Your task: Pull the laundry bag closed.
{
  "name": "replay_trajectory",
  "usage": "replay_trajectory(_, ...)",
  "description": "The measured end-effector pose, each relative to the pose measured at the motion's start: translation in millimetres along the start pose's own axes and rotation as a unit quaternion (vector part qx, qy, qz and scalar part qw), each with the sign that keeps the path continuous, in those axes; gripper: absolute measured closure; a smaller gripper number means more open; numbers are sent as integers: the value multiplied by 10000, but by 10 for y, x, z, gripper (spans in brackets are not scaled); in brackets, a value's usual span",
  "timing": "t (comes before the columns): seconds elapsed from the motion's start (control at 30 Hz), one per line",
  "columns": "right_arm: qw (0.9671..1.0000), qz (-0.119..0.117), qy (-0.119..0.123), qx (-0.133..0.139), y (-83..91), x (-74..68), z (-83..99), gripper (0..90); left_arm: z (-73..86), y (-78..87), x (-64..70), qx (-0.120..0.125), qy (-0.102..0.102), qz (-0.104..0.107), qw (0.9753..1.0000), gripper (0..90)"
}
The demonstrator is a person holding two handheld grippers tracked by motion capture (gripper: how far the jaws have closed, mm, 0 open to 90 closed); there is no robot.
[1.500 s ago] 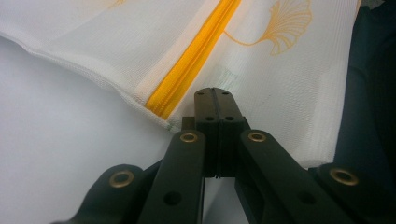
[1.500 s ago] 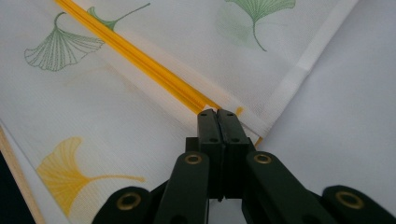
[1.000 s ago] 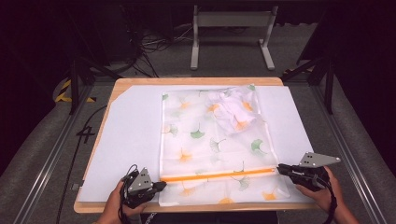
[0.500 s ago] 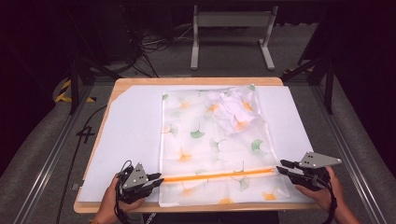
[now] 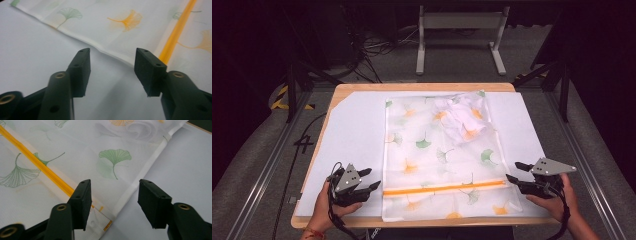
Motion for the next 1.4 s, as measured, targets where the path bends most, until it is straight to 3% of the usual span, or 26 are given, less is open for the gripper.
replay_trajectory(0.2,9998,109,151,-11,-48,52,-27,383,18,19,-130,68,75,-212,9997,383)
replay_trajectory(0.33,9997,235,89,49,-71,124,-34,339,36,33,-231,90,170,-351,9992,362)
replay_trajectory(0.73,9977,635,-141,166,-58,298,72,222,154,69,-424,-39,318,-517,9981,255)
replay_trajectory(1.0,9918,1157,-452,304,14,491,191,120,254,118,-532,-19,553,-606,9966,129)
replay_trajectory(1.13,9899,1284,-527,294,49,547,268,100,306,163,-580,3,701,-710,9950,84)
replay_trajectory(1.23,9888,1353,-561,298,91,566,311,100,332,221,-603,191,761,-737,9942,67)
replay_trajectory(1.4,9881,1405,-589,231,105,562,359,103,370,261,-601,259,889,-718,9931,51)
Point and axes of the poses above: each handheld gripper's, and its own axes: y roughly backward along the jaws, z roughly out of its underside, x roughly to its right, the point moved 4 cm from there along -y, roughly forward along the jaws, and after that the axes turned 8 degrees about x, right-handed, at the moved point
